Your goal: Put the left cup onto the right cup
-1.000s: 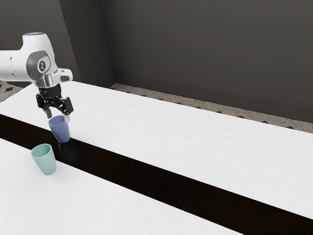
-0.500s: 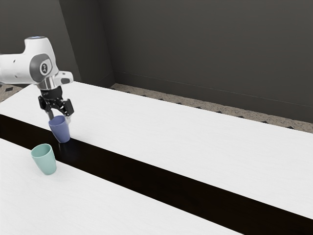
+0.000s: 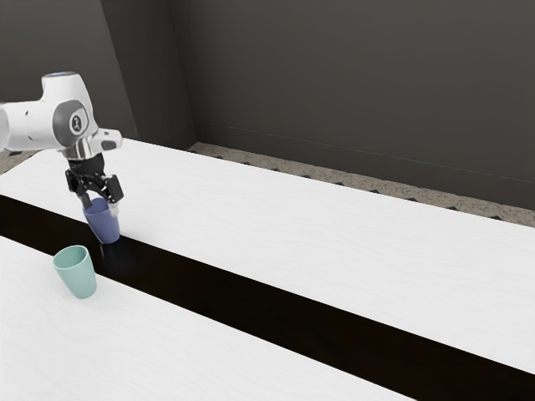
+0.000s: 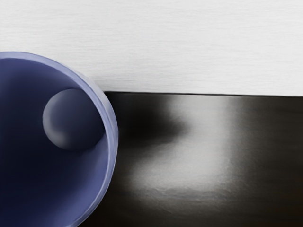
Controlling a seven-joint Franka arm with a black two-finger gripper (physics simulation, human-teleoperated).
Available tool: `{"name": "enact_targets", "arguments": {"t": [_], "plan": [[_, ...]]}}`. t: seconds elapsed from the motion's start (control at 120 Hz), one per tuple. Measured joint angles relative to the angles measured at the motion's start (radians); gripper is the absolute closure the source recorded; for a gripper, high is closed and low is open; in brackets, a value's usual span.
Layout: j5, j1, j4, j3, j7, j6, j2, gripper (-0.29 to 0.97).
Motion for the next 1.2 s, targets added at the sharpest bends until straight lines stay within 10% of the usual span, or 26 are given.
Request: {"name": "enact_targets", "arguments": {"t": [1.2], "plan": [[-0.049, -0.001, 0.158, 0.022, 0.086, 0.023, 0.171, 0.00]]}}
